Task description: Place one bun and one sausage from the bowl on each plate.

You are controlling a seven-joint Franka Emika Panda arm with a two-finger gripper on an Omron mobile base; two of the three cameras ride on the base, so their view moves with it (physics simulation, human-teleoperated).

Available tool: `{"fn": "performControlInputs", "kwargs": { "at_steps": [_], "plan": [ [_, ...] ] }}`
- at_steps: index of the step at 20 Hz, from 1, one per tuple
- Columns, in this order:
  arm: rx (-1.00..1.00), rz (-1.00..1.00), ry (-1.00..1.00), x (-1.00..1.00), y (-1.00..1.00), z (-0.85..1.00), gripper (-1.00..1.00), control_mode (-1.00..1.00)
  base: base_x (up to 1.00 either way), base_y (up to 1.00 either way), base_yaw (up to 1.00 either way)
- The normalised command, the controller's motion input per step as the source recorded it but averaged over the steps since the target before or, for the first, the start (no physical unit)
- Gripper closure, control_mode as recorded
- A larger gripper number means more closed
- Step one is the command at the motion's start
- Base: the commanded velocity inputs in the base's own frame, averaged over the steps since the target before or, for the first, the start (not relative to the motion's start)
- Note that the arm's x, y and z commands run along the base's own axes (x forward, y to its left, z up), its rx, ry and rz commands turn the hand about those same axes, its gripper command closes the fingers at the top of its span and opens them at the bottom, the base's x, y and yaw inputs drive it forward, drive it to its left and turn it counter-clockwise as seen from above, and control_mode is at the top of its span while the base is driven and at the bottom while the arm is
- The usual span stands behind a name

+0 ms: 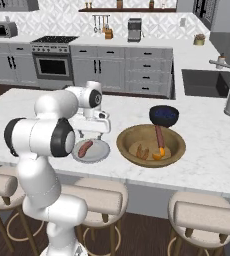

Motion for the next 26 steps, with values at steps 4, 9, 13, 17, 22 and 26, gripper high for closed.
{"fn": "performControlInputs", "kwargs": {
  "at_steps": [4,9,13,17,22,26],
  "plan": [
    [0.0,0.0,0.0,-0.04,-0.59,0.19,-1.0,-1.0,0.0,0.0,0.0],
    [0.0,0.0,0.0,-0.1,-0.26,0.03,-1.0,-1.0,0.0,0.0,0.0],
    [0.02,0.0,0.03,-0.01,-0.61,0.04,-1.0,-1.0,0.0,0.0,0.0],
    [0.09,0.0,0.04,0.06,-0.96,0.05,-1.0,-1.0,0.0,0.0,0.0],
    [0.03,0.0,0.01,0.15,-0.65,0.0,-1.0,-1.0,0.0,0.0,0.0],
    [0.0,0.02,0.0,0.34,-0.41,-0.12,-1.0,-1.0,0.0,0.0,0.0]
  ]
}}
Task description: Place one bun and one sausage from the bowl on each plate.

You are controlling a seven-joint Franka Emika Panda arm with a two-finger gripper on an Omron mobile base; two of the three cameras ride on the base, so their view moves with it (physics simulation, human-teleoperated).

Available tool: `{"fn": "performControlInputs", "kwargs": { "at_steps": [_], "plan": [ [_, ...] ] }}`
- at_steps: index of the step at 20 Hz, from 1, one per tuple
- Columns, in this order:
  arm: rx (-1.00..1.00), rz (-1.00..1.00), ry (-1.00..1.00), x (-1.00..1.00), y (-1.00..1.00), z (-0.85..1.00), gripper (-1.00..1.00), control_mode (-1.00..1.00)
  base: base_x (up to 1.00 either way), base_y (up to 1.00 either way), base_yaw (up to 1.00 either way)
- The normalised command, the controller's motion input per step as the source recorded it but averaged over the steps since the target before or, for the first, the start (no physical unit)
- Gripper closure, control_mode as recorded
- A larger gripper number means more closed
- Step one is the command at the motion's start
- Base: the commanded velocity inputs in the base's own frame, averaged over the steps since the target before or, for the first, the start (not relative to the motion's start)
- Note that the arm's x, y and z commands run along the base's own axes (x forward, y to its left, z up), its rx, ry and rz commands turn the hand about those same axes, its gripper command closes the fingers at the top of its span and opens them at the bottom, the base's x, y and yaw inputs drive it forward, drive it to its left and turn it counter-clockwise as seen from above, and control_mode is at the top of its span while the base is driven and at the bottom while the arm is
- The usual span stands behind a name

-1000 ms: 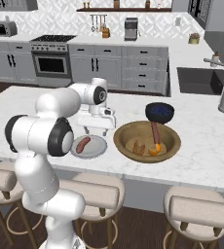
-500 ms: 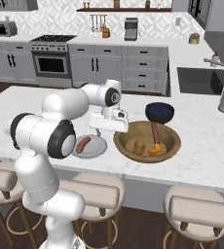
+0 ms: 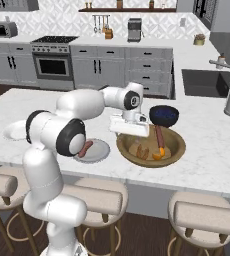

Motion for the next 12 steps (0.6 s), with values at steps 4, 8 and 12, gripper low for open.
{"fn": "performControlInputs", "kwargs": {
  "at_steps": [4,8,12],
  "plan": [
    [0.0,0.03,-0.06,0.39,-0.34,-0.39,-1.0,-1.0,0.0,0.0,0.0],
    [0.0,0.05,-0.21,0.01,-0.11,-0.52,-1.0,-1.0,0.0,0.0,0.0],
    [0.0,0.01,-0.14,0.03,-0.06,-0.39,-1.0,-1.0,0.0,0.0,0.0]
  ]
}}
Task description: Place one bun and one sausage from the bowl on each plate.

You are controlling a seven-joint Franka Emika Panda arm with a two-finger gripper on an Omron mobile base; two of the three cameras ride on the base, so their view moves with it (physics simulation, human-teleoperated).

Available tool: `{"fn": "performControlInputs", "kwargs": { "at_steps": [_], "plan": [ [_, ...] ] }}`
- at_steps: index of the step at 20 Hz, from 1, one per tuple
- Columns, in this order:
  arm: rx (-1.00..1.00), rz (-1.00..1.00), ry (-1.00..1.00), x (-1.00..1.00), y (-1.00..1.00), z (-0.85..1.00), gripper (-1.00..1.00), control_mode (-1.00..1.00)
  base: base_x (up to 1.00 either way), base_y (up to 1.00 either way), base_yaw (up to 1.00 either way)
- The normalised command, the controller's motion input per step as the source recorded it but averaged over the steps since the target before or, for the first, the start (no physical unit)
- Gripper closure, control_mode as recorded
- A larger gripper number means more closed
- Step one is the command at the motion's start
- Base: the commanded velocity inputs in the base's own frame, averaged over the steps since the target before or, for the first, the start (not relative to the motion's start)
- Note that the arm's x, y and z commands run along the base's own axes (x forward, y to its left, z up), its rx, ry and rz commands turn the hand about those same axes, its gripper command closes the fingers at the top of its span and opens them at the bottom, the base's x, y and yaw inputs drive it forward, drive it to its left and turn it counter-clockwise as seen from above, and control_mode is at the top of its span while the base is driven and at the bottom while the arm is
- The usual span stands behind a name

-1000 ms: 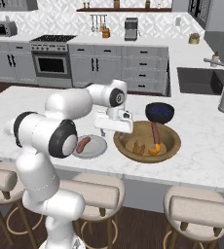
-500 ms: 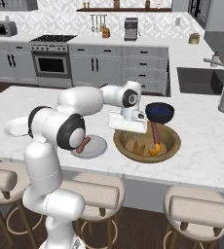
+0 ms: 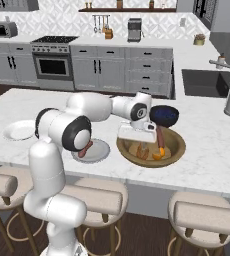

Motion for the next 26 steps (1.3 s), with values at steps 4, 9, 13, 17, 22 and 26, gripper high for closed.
{"fn": "performControlInputs", "kwargs": {
  "at_steps": [4,9,13,17,22,26],
  "plan": [
    [0.0,0.0,-0.09,0.0,-0.04,-0.32,-1.0,-1.0,0.0,0.0,0.0],
    [0.0,0.0,-0.09,0.0,-0.13,-0.09,-1.0,-1.0,0.0,0.0,0.0],
    [0.0,0.0,-0.06,0.0,-0.1,-0.16,-1.0,-1.0,0.0,0.0,0.0],
    [0.0,0.0,-0.03,0.0,0.0,-0.07,-1.0,-1.0,0.0,0.0,0.0],
    [0.0,0.0,-0.03,0.0,0.0,-0.01,1.0,-1.0,0.0,0.0,0.0],
    [0.0,0.0,-0.05,0.0,-0.04,0.0,1.0,-1.0,0.0,0.0,0.0]
  ]
}}
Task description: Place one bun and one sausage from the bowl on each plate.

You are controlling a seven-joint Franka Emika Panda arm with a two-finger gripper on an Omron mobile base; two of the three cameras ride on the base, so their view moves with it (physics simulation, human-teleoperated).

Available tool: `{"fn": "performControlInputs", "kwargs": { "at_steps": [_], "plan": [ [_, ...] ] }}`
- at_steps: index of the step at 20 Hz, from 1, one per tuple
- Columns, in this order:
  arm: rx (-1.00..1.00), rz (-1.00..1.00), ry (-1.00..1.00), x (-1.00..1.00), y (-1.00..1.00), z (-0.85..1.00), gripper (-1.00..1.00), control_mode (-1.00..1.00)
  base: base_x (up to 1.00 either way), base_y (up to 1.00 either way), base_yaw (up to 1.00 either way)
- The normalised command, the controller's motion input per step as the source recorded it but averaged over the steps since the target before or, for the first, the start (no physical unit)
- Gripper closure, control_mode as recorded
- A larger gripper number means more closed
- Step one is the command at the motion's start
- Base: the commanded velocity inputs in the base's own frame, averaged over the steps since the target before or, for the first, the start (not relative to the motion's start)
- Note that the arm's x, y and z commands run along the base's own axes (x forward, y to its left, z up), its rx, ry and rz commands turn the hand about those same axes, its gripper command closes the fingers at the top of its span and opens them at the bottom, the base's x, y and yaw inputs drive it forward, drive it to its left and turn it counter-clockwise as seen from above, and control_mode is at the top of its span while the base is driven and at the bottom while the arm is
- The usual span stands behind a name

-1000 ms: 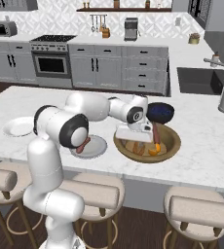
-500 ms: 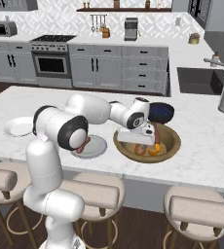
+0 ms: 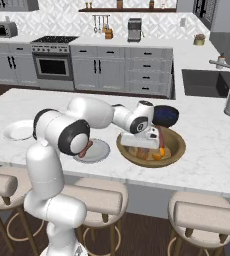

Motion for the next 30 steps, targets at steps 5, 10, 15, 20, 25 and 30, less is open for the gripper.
{"fn": "performControlInputs", "kwargs": {
  "at_steps": [5,10,15,20,25,30],
  "plan": [
    [0.0,0.0,-0.02,0.0,-0.05,0.0,1.0,-1.0,0.0,0.0,0.0],
    [0.0,0.0,0.0,-0.06,-0.09,0.07,1.0,-1.0,0.0,0.0,0.0],
    [0.0,0.0,-0.03,-0.52,0.32,0.68,1.0,-1.0,0.0,0.0,0.0],
    [-0.04,-0.03,-0.04,-0.45,0.94,0.66,1.0,-1.0,0.0,0.0,0.0],
    [-0.06,-0.1,-0.04,-0.42,1.0,0.42,1.0,-1.0,0.0,0.0,0.0],
    [-0.06,-0.12,-0.09,-0.17,0.99,0.09,1.0,-1.0,0.0,0.0,0.0]
  ]
}}
